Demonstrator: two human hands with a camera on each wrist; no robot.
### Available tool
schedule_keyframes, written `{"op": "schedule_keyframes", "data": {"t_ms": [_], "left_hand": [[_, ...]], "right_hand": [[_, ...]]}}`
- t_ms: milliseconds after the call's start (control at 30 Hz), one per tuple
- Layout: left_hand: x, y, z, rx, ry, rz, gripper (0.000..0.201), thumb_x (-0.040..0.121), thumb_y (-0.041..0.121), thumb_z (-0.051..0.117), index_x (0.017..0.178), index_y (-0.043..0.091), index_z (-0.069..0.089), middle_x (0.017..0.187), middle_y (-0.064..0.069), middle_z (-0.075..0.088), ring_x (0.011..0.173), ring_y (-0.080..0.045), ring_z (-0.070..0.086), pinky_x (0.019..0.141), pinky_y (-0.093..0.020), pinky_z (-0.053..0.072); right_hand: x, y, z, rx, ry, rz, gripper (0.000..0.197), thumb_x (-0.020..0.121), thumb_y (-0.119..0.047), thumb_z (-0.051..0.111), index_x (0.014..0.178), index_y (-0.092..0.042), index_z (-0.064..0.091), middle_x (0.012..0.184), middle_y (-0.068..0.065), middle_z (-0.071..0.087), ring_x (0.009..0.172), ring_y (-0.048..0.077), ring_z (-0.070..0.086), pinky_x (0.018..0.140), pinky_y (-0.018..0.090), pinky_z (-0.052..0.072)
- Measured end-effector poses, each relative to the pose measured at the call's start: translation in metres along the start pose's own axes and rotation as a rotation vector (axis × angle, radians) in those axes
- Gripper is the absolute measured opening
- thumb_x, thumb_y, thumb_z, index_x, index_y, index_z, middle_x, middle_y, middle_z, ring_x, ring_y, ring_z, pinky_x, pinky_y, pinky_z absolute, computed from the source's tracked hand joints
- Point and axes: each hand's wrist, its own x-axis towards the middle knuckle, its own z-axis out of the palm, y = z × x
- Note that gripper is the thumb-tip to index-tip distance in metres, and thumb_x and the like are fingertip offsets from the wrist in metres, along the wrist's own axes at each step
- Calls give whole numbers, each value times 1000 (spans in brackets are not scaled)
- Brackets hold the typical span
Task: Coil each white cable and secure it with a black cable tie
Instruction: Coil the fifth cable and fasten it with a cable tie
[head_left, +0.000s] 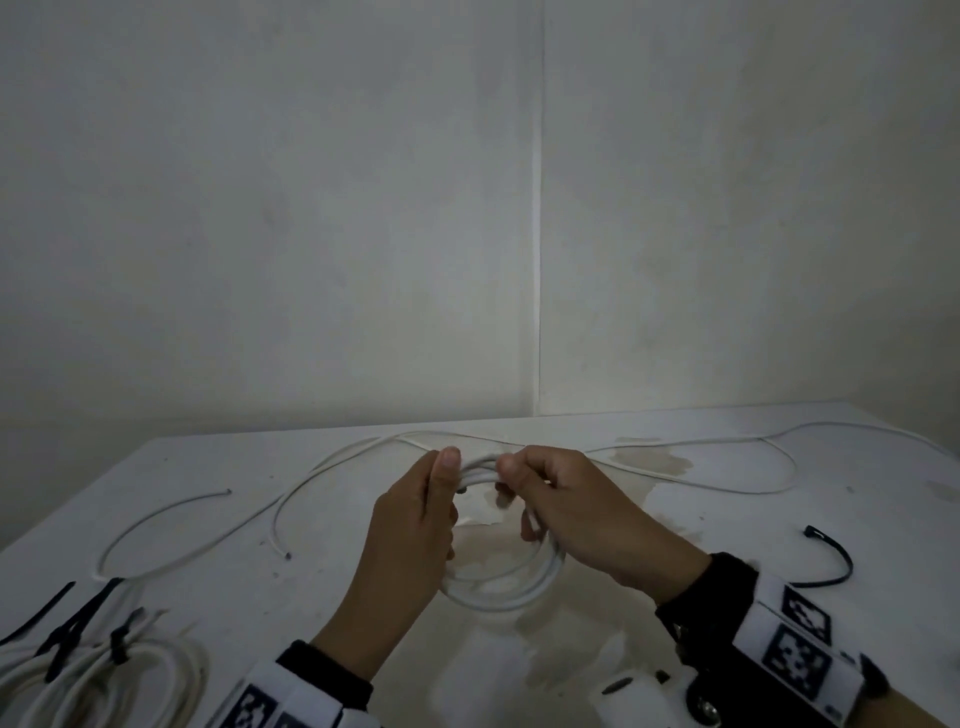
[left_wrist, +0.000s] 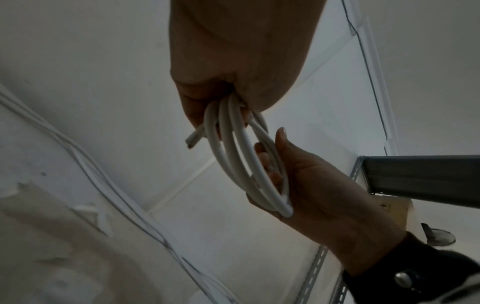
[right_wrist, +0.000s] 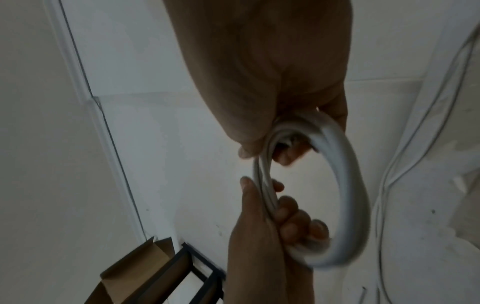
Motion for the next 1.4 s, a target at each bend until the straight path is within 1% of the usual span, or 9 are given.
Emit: {"op": "schedule_keyframes", "data": {"t_ms": [200,300,367,467,633,867,967,1067,1400], "left_hand": [[6,7,1,-122,-133,-128,40,98,29,31,73,8,55,53,-2,42,37,-7,42,42,-19,42],[11,17,-3,-196,-285,-247,47,100,30,30,73,6,60,52,-1,48,42,-10,46,51,-25,44],[13,23,0,-198,-325,-289,51,98,36,31,68,7,60,47,4,46,41,-10,44,50,-24,42],[11,29,11,-242,-277,-314,47,95,38,40,60,9,51,39,10,36,35,-5,32,39,-18,32],[5,30,25,-370,-130,-339,52,96,35,37,54,8,50,36,8,33,32,-6,27,35,-17,26],[3,39,28,-504,-292,-413,47,97,34,33,64,6,50,39,8,30,33,-5,22,35,-16,23],[3,38,32,-476,-223,-402,48,97,33,35,60,6,49,36,8,29,31,-5,22,34,-14,21],[3,35,35,-479,-124,-378,50,98,32,35,56,7,49,35,7,30,30,-5,22,33,-13,21],[12,31,28,-696,143,-323,45,99,31,32,62,8,44,36,9,27,31,-4,21,33,-14,21]], "right_hand": [[4,5,4,-201,116,-149,27,96,-35,37,72,-29,48,56,-8,42,48,-1,45,53,17,30],[4,6,2,-351,148,-210,33,96,-36,36,65,-26,43,56,-9,43,55,1,46,54,17,31],[3,6,0,-383,155,-234,30,95,-37,35,73,-23,47,54,-10,43,53,3,47,53,17,31],[3,4,-7,-317,169,-255,27,90,-44,30,86,-24,47,52,-9,44,49,3,48,50,18,31],[0,5,-10,-169,209,-303,39,82,-50,29,73,-17,48,49,-7,41,43,5,41,50,16,31],[-3,8,-20,-116,255,-288,41,83,-49,30,69,-15,48,49,-6,42,42,5,40,49,14,32],[-5,8,-20,-12,224,-272,44,83,-48,32,74,-9,52,48,-6,41,41,4,37,47,17,32],[-8,8,-20,92,189,-220,42,80,-51,32,81,-15,55,47,-6,46,42,3,39,46,16,34],[-21,14,-11,340,68,-134,33,80,-44,34,99,-24,52,73,-3,63,67,8,64,71,23,52]]}}
